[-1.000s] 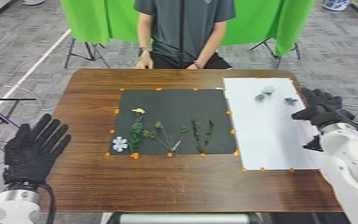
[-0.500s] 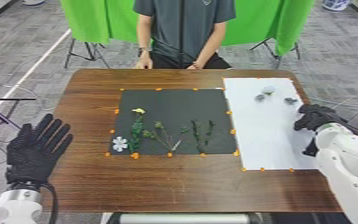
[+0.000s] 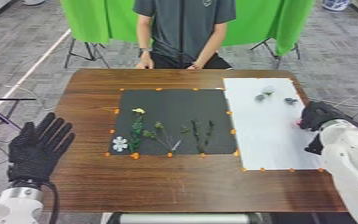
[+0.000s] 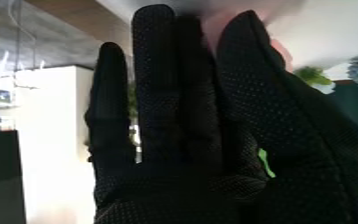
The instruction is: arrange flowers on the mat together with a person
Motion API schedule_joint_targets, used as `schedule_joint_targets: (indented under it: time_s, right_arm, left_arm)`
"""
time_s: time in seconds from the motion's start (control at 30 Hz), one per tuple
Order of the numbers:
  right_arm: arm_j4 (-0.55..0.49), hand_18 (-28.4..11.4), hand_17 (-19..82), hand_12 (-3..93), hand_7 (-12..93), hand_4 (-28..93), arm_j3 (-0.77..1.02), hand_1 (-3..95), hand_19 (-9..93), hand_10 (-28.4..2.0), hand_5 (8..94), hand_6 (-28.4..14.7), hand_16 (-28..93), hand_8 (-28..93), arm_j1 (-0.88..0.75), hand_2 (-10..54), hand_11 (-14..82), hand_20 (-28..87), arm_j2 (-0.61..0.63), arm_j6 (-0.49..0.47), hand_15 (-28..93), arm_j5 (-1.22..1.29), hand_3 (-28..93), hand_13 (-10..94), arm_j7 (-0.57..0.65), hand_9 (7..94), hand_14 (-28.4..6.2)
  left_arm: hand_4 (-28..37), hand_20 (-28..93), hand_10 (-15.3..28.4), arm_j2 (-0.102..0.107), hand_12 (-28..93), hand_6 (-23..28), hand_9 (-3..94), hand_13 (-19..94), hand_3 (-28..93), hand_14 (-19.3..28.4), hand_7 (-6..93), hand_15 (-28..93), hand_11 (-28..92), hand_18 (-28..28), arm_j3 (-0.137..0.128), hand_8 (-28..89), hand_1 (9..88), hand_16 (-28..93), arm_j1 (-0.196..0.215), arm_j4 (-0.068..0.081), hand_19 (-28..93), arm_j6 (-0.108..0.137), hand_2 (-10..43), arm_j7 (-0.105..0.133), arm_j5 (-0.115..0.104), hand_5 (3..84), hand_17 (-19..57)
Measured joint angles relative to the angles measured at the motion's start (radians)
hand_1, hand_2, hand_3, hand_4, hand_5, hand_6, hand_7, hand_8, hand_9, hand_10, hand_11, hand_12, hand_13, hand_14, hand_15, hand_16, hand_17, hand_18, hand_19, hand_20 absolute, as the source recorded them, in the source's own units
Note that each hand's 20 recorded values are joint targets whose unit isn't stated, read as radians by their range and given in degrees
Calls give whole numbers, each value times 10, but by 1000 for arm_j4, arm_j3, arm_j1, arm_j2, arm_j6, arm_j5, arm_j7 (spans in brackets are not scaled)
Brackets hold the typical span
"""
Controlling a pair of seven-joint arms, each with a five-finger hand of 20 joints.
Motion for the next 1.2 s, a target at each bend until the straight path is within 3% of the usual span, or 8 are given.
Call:
schedule_joint_targets:
  time_s: [0.2,0.5,0.73,1.07,1.2]
  right_arm:
    - [0,-180,273,338,351,-283,-41,597,716,-76,716,28,382,-58,-55,-90,68,194,2,196,314,-23,676,692,-20,838,-37]
    - [-10,-184,280,358,378,-283,-79,595,726,-78,725,20,393,-48,-84,-95,77,214,3,317,325,-38,704,708,-24,854,-35]
    - [-74,-185,283,366,382,-283,-85,594,728,-79,728,17,394,-47,-148,-95,77,222,8,507,327,-33,712,712,-21,858,-35]
    - [-164,-185,282,364,382,-283,-154,592,725,-79,729,18,393,-44,-112,-95,74,225,36,511,323,-25,716,706,-76,856,-37]
    - [-202,-185,280,363,381,-283,-248,589,724,-80,728,18,392,-42,-28,-95,73,225,32,427,323,-39,718,703,-141,853,-37]
  left_arm:
    - [-283,123,130,0,89,67,395,303,724,135,103,171,133,129,4,-87,281,-27,-4,2,249,0,114,-3,0,442,-24]
    - [-283,123,130,0,89,66,395,304,725,136,104,172,133,129,8,-87,281,-26,-5,4,249,-1,114,-7,0,441,-24]
    - [-283,123,130,0,89,66,395,304,725,134,104,171,132,129,9,-87,281,-27,-4,4,248,-1,114,-5,0,441,-24]
    - [-283,123,130,0,89,66,395,305,725,134,103,169,132,129,6,-87,281,-26,-2,4,247,-1,113,-4,-1,441,-24]
    - [-283,123,130,0,89,66,395,305,725,134,103,169,131,129,6,-87,280,-25,4,3,247,-1,114,-3,-1,441,-24]
